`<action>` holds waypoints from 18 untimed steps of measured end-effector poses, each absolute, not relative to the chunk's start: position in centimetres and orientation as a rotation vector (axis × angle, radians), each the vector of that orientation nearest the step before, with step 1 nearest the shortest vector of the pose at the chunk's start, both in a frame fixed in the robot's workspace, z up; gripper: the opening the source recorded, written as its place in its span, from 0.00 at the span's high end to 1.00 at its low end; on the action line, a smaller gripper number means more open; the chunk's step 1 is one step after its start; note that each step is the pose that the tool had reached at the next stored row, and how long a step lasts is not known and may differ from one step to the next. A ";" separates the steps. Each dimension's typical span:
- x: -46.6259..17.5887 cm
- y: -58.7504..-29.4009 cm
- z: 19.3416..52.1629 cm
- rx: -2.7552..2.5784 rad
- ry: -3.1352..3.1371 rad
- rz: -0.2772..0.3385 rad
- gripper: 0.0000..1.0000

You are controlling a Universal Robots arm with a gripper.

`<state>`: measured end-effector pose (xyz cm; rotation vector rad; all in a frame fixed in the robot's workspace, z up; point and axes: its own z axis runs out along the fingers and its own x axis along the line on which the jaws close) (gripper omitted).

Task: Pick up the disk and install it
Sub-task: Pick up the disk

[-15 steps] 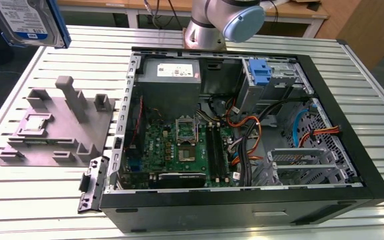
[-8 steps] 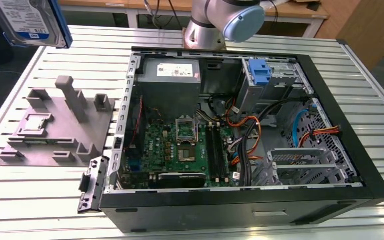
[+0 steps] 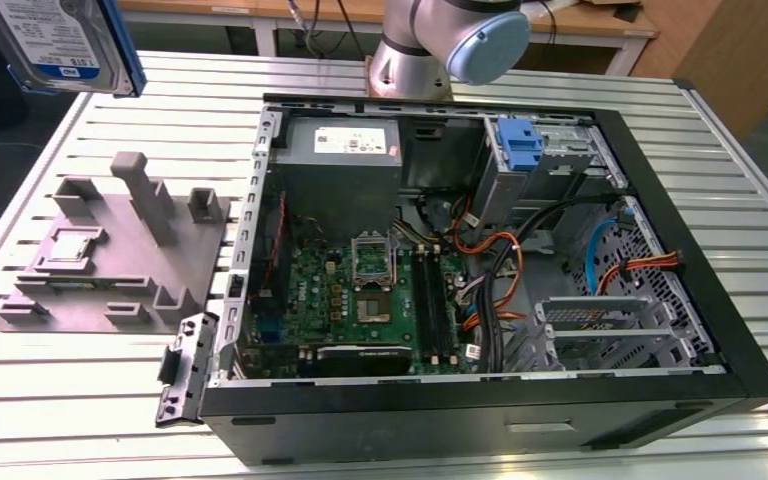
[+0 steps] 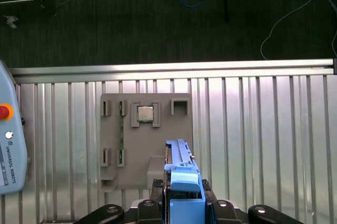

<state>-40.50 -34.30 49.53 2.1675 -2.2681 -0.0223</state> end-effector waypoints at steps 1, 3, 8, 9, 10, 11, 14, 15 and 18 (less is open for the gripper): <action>-40.5 -34.3 49.5 2.168 -2.268 -0.022 0.64; -40.5 -34.3 49.5 2.168 -2.268 -0.022 0.64; -40.5 -34.3 49.5 2.201 -2.236 -0.022 0.64; -40.5 -34.3 49.5 2.204 -2.232 -0.022 0.64; -40.5 -34.3 49.5 2.204 -2.232 -0.022 0.64; -40.5 -34.3 49.5 2.204 -2.232 -0.022 0.64; -40.5 -34.3 49.5 2.205 -2.232 -0.022 0.64; -40.5 -34.3 49.6 2.204 -2.232 -0.022 0.64; -40.5 -34.3 50.1 2.204 -2.232 -0.022 0.64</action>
